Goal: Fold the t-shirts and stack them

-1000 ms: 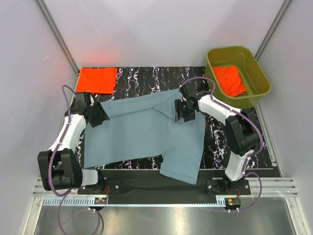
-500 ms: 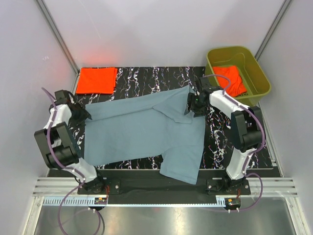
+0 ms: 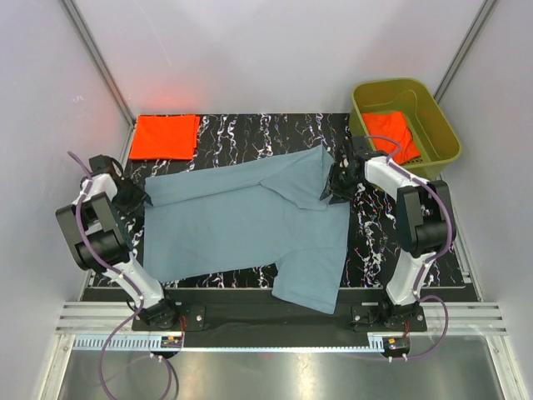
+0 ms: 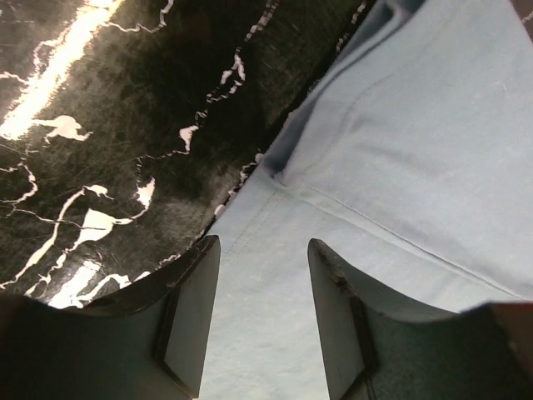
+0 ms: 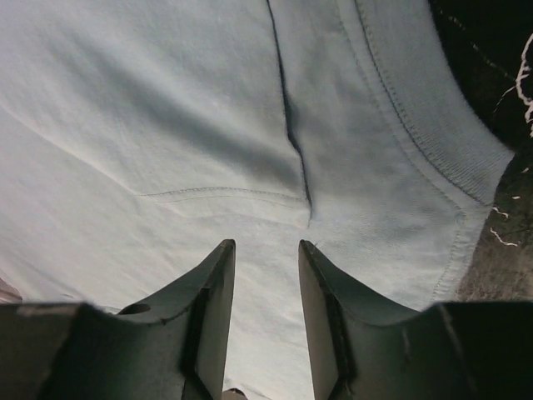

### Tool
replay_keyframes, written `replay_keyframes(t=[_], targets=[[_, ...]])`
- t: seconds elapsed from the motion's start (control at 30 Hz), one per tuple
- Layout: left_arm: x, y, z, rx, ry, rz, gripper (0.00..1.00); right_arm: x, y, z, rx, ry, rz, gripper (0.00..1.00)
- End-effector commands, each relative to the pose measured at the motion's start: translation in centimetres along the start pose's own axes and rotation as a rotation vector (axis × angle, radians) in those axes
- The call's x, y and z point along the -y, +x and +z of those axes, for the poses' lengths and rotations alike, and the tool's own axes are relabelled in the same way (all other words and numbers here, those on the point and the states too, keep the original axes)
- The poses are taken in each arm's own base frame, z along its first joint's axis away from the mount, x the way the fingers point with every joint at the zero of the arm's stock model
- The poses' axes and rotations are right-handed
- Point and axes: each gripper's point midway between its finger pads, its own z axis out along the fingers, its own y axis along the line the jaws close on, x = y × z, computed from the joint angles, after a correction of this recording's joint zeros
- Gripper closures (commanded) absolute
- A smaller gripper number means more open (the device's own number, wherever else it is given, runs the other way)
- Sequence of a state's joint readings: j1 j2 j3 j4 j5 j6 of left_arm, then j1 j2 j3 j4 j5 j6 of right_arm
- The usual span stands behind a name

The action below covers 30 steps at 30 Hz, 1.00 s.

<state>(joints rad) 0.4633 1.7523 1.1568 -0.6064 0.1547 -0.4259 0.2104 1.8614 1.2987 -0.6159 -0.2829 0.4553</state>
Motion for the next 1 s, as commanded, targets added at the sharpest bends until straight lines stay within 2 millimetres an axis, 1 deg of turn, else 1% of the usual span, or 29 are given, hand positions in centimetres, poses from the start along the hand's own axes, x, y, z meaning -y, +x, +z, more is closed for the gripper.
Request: replay_keyframes(t=[0.0,0.07,0.23,0.37,0.43,0.57,0.63,0.7,0.77,0.83,0.9,0.97], targets=[[0.2,-1.7,0.3,0.029,0.027,-0.020,0.48,-0.4,0.7,0.7,-0.026,-0.029,0.023,0.57],[0.1,-1.8,0.5,0.025,0.026,-0.030,0.48,0.0,1.3,1.1,-0.041,-0.020,0.036,0.57],[-0.1,-2.0,0.7,0.028,0.021,-0.028,0.48,0.4,1.3,1.7,-0.043,-0.013,0.038,0.55],[0.0,-1.8,1.3,0.008,0.029,-0.026,0.48,0.6,1.3,2.7,-0.060,-0.010,0.041,0.55],[0.1,-1.7,1.4,0.004,0.030,-0.021,0.48,0.3,0.9,3.0,-0.052,-0.022,0.043,0.56],[0.1,-2.1,1.2,0.015,0.027,-0.015,0.48,0.3,0.4,3.3,-0.045,-0.012,0.049,0.57],[0.2,-2.3,0.9,0.023,0.029,-0.013,0.48,0.2,0.2,3.4,-0.044,-0.016,0.051,0.60],[0.2,-2.3,0.6,0.025,0.031,-0.011,0.49,0.0,0.0,3.4,-0.043,-0.020,0.054,0.64],[0.4,-2.1,0.1,0.029,0.041,-0.011,0.49,-0.4,-0.2,2.8,-0.030,-0.031,0.054,0.64],[0.5,-1.9,-0.2,0.030,0.050,-0.013,0.49,-0.6,-0.3,1.9,-0.014,-0.030,0.059,0.63],[0.6,-1.6,-0.3,0.026,0.058,-0.018,0.49,-0.4,-0.3,1.7,-0.006,-0.018,0.058,0.60],[0.7,-1.4,-0.3,0.024,0.062,-0.018,0.49,-0.2,-0.3,1.7,-0.008,-0.012,0.047,0.60]])
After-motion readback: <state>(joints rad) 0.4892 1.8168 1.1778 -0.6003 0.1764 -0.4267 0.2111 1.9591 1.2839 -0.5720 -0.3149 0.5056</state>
